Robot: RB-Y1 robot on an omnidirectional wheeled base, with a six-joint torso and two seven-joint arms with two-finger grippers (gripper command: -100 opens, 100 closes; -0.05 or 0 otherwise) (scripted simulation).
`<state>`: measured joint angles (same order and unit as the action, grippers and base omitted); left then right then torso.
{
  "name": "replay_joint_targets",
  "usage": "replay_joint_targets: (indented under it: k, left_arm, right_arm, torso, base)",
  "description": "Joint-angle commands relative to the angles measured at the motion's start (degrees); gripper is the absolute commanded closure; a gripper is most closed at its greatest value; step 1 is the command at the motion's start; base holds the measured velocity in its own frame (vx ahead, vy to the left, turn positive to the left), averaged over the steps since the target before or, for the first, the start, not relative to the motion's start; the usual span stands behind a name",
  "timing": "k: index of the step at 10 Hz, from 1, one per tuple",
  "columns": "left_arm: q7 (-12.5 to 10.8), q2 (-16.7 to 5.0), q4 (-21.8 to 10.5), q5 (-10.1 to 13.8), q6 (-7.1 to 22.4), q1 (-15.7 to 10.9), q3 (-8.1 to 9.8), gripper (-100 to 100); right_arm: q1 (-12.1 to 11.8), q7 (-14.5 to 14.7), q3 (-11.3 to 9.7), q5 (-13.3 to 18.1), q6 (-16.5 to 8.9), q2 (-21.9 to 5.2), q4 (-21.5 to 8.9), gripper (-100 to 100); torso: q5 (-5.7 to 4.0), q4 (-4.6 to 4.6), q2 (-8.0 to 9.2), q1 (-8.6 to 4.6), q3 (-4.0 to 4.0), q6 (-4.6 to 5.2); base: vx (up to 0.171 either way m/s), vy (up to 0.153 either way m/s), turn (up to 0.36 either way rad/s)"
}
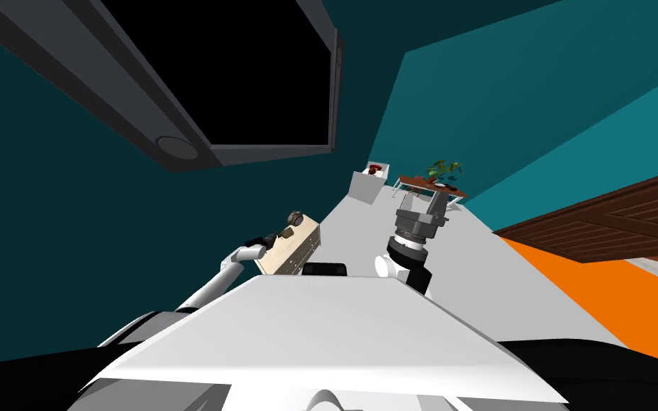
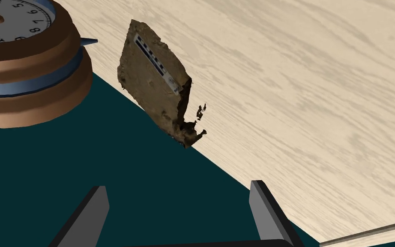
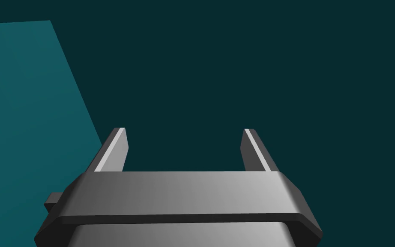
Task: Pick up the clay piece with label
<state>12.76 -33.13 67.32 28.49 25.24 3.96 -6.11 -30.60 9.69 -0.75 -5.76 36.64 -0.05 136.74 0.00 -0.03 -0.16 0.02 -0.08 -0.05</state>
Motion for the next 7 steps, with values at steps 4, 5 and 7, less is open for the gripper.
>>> replay_joint_targets:
  k: [4, 5, 7]
  left_arm:
    - [0.56, -2.3, -5.77, 3.8, 6.75, -2.03, -1.25, -100]
    - [0.56, -2.3, -5.77, 3.8, 6.75, -2.03, -1.25, -100]
    - [0.96, -3.81, -9.57, 6.47, 10.4, -3.24, -2.14, -100]
  right_arm:
    - [-0.01, 0.0, 0.01, 0.0, 0.0, 0.0, 0.0, 0]
    - [0.0, 0.0, 0.0, 0.0, 0.0, 0.0, 0.0, 0]
    - [0.0, 0.0, 0.0, 0.0, 0.0, 0.0, 0.0, 0]
  torso:
    - [0.0, -0.01, -0.03, 0.02, -0.02, -0.05]
    - [0.0, 0.0, 0.0, -0.01, 0.0, -0.02]
    - [0.0, -0.01, -0.07, -0.02, -0.04, 0.0]
  base:
    - [0.022, 0.011, -0.168]
    - [0.022, 0.011, -0.129]
    - [0.039, 0.009, -0.297]
